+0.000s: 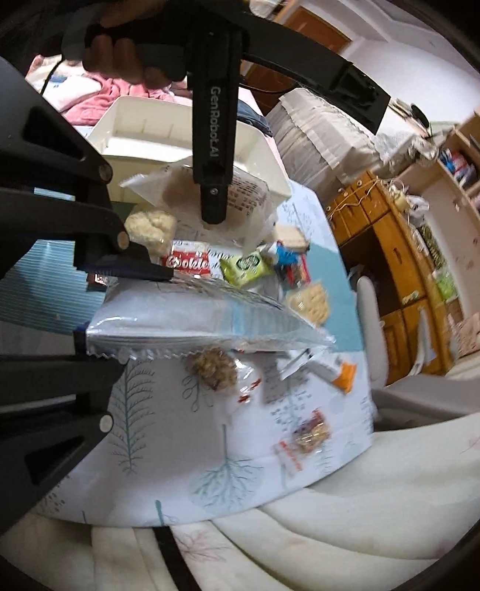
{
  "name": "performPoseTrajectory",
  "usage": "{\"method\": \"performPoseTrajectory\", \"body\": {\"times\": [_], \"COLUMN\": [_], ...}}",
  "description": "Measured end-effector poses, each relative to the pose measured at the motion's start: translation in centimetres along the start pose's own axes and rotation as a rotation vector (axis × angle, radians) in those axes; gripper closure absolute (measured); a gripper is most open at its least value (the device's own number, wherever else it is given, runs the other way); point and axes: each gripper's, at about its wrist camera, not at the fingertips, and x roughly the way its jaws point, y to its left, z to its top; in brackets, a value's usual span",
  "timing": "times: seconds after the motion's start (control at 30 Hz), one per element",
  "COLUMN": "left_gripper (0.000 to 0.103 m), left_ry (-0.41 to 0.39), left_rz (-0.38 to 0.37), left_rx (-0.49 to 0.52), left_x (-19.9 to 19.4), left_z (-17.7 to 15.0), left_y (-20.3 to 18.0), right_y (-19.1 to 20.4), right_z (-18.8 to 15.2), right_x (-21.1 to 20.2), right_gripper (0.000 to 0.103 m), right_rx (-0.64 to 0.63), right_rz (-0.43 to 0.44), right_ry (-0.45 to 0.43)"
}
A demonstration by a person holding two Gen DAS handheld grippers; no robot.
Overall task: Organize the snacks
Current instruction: 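Carry both packets into the white tray and open both tools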
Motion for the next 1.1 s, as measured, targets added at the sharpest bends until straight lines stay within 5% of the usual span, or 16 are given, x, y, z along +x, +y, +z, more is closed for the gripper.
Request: {"method": "performPoseTrajectory", "body": {"times": [0.53, 1.1], "left_gripper": [0.035, 0.033], "left_ry": [-0.107, -0.161], "left_rz": [0.000, -0.010], "left_rx": [0.002, -0.045], "left_x": [-7.6, -7.7], "left_z": [-5.3, -8.5], "left_y": [9.7, 21.4], "right_y": [10.4, 21.6], "right_z": [-0.4, -3.0], "right_x": [-5.0, -2.2], "right_gripper": [0.085, 0.085], "right_rx": [-0.055, -0.090], "right_rz": [-0.007, 0.025], "right_ry": [-0.185, -0.189]}}
